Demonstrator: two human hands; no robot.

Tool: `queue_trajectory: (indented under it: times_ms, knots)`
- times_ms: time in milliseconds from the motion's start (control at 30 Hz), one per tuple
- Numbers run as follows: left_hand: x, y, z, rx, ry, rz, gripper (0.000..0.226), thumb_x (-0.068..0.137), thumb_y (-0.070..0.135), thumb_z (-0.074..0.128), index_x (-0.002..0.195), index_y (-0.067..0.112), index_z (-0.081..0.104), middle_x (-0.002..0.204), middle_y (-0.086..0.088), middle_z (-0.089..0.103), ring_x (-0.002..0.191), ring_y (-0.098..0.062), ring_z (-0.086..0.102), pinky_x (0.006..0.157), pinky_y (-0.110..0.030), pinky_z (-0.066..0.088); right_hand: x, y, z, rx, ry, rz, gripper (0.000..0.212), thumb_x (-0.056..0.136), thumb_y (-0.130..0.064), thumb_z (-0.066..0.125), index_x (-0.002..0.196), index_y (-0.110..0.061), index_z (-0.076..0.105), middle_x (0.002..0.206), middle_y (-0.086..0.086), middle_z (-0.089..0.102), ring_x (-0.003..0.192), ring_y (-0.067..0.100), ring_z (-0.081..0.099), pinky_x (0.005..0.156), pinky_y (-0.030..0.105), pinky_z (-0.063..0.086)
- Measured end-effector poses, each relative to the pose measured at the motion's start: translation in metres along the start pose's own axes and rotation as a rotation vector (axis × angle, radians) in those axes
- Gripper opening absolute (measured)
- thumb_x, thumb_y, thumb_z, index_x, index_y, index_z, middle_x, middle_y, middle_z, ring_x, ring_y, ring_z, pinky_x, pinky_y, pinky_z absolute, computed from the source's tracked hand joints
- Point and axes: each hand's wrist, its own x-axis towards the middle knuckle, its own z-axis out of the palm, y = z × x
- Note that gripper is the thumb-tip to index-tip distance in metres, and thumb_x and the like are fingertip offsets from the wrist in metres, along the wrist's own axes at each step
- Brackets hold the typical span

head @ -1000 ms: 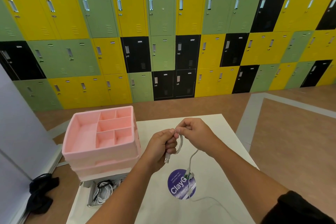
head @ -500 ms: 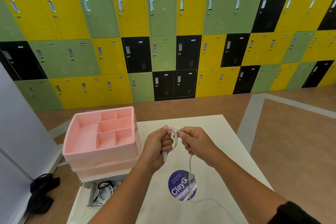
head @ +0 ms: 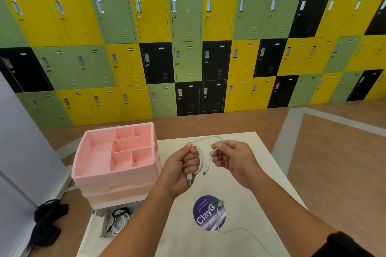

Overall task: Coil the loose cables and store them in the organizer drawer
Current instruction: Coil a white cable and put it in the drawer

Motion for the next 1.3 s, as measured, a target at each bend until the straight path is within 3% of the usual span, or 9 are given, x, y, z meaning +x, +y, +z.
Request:
queue_trajectory:
  times_ms: [167,333,567,733,833,900,1033,1200,1300]
  knots:
    - [-0.005,-0.007,0.006,0.089,-0.038,-0.093,0.029,0.095,0.022,0.051,0.073,0.005,0.060,0.053,0.005,0.031,0.038,-0.003,0.029,0.034,-0.013,0.027,0.001,-0.007,0.008,0.225,0.105,0.032,0.018,0.099,-0.007,0.057,0.097,0.005,0.071,0.077,0.017,0.071,0.064,0.021,0.068,0.059,0.024,0.059]
    - [-0.003,-0.009,0.005,0.094,-0.018,-0.039,0.027,0.094,0.022,0.054,0.074,0.004,0.060,0.053,0.005,0.030,0.039,-0.003,0.028,0.033,-0.013,0.027,-0.001,-0.002,0.009,0.213,0.111,0.030,0.016,0.098,-0.005,0.057,0.098,0.005,0.070,0.076,0.017,0.070,0.063,0.022,0.068,0.058,0.024,0.058]
    - [0.004,-0.010,0.005,0.344,0.084,0.211,0.031,0.103,0.021,0.047,0.076,0.007,0.056,0.054,0.000,0.032,0.051,-0.010,0.033,0.041,-0.016,0.028,-0.009,0.008,0.018,-0.012,-0.172,0.182,0.026,0.104,-0.014,0.048,0.095,0.001,0.067,0.076,0.014,0.064,0.061,0.022,0.058,0.053,0.030,0.044]
    - [0.001,-0.010,0.005,0.578,0.128,0.341,0.034,0.105,0.023,0.047,0.077,0.009,0.061,0.060,-0.008,0.038,0.048,-0.012,0.030,0.046,-0.021,0.030,-0.012,0.008,0.021,0.052,-0.263,0.278,0.037,0.105,-0.032,0.047,0.097,-0.002,0.067,0.089,0.017,0.067,0.072,0.026,0.061,0.059,0.034,0.051]
    - [0.000,-0.014,0.005,0.627,0.176,0.391,0.032,0.104,0.024,0.048,0.080,0.007,0.060,0.055,-0.001,0.042,0.046,-0.010,0.034,0.045,-0.020,0.035,-0.014,0.008,0.025,-0.071,-0.312,0.216,0.010,0.091,-0.007,0.070,0.099,-0.002,0.069,0.092,0.021,0.071,0.073,0.025,0.066,0.062,0.031,0.055]
    - [0.000,-0.016,0.004,0.654,0.214,0.414,0.032,0.104,0.024,0.048,0.080,0.006,0.060,0.052,0.001,0.041,0.046,-0.009,0.038,0.046,-0.020,0.039,-0.013,0.010,0.027,-0.107,-0.254,0.192,0.013,0.084,0.004,0.074,0.095,-0.002,0.069,0.089,0.022,0.071,0.071,0.024,0.066,0.061,0.029,0.055]
    - [0.003,-0.013,0.001,0.631,0.252,0.439,0.032,0.106,0.021,0.046,0.082,0.004,0.059,0.053,0.002,0.035,0.048,-0.009,0.031,0.045,-0.019,0.030,-0.012,0.013,0.024,-0.171,-0.228,0.214,0.026,0.082,0.009,0.073,0.105,0.000,0.063,0.080,0.017,0.069,0.067,0.024,0.065,0.058,0.029,0.052]
    - [0.005,-0.002,-0.004,0.518,0.274,0.455,0.032,0.106,0.017,0.044,0.080,0.005,0.057,0.051,0.006,0.031,0.046,-0.006,0.026,0.041,-0.016,0.025,-0.018,0.022,0.010,-0.494,-0.496,0.256,0.014,0.079,-0.007,0.080,0.085,-0.008,0.068,0.082,0.015,0.073,0.073,0.026,0.066,0.066,0.032,0.054]
    - [0.003,-0.005,-0.009,0.538,0.276,0.434,0.032,0.107,0.017,0.044,0.080,0.005,0.058,0.052,0.006,0.032,0.046,-0.006,0.026,0.040,-0.016,0.026,-0.021,0.022,0.004,-0.546,-0.552,0.290,0.012,0.082,0.000,0.077,0.086,-0.003,0.067,0.084,0.015,0.072,0.075,0.026,0.067,0.062,0.027,0.056]
